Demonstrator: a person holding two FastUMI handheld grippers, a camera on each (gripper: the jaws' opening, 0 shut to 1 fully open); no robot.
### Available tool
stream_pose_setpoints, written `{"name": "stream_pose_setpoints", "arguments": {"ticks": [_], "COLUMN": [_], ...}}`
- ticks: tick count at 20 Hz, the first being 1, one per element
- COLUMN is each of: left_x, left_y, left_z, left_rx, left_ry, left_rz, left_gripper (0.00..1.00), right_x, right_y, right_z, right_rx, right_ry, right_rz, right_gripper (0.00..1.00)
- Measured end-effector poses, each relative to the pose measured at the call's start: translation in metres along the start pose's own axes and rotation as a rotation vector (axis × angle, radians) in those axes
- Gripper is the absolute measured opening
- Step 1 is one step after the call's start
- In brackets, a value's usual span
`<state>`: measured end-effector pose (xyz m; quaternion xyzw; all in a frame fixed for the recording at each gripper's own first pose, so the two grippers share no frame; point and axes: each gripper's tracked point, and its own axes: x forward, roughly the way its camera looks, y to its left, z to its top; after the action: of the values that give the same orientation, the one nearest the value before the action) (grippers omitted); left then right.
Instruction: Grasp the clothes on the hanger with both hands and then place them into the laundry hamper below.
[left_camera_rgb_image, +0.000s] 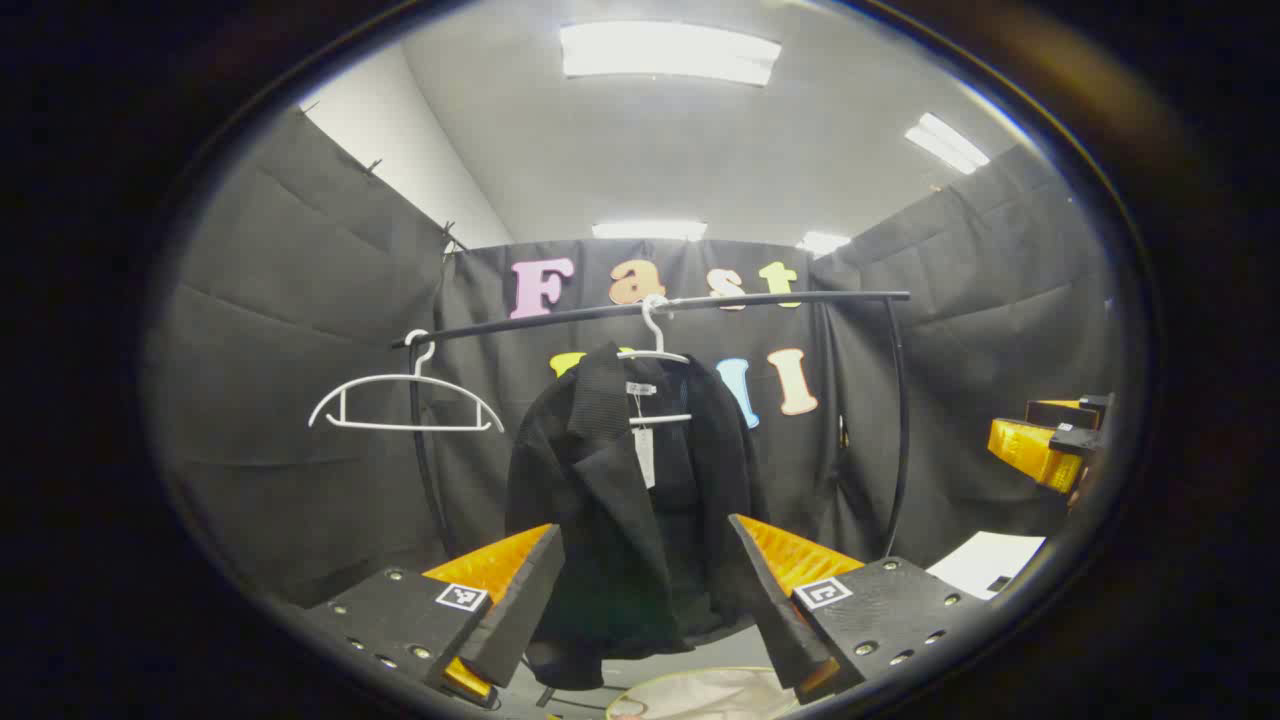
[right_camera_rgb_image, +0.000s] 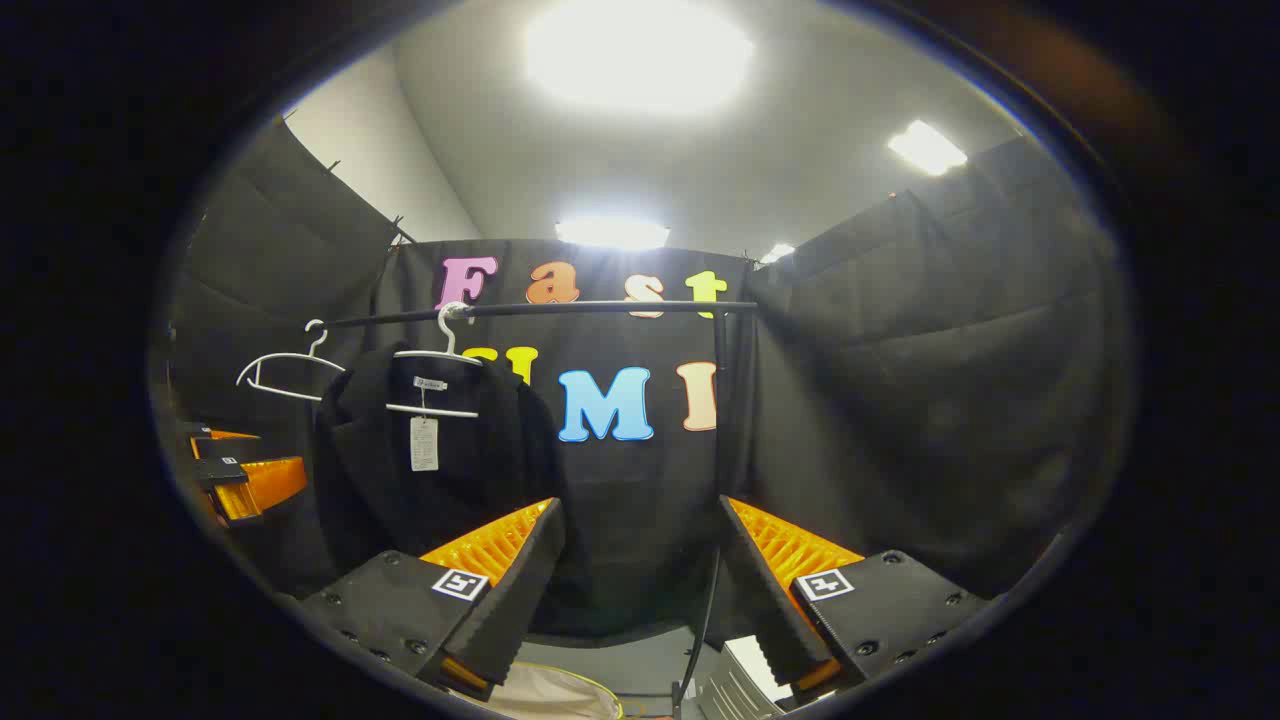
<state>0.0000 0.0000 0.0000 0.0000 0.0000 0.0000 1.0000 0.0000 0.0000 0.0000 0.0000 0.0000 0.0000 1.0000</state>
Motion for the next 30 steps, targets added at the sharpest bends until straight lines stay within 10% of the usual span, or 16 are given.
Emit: {"name": "stream_pose_setpoints", "arguments": {"ticks": [30], "left_x": [0.001], "left_y": [0.02], "left_z": [0.002], "left_rx": [0.007], "left_ry": [-0.014], "left_rz": [-0.013], "left_gripper": [0.94], "right_x": [0.004], "right_y": [0.011], "right_z": [-0.003], "right_rx": [0.005], "right_ry": [0.0], "right_rz": [-0.035], "right_gripper": [0.94]}}
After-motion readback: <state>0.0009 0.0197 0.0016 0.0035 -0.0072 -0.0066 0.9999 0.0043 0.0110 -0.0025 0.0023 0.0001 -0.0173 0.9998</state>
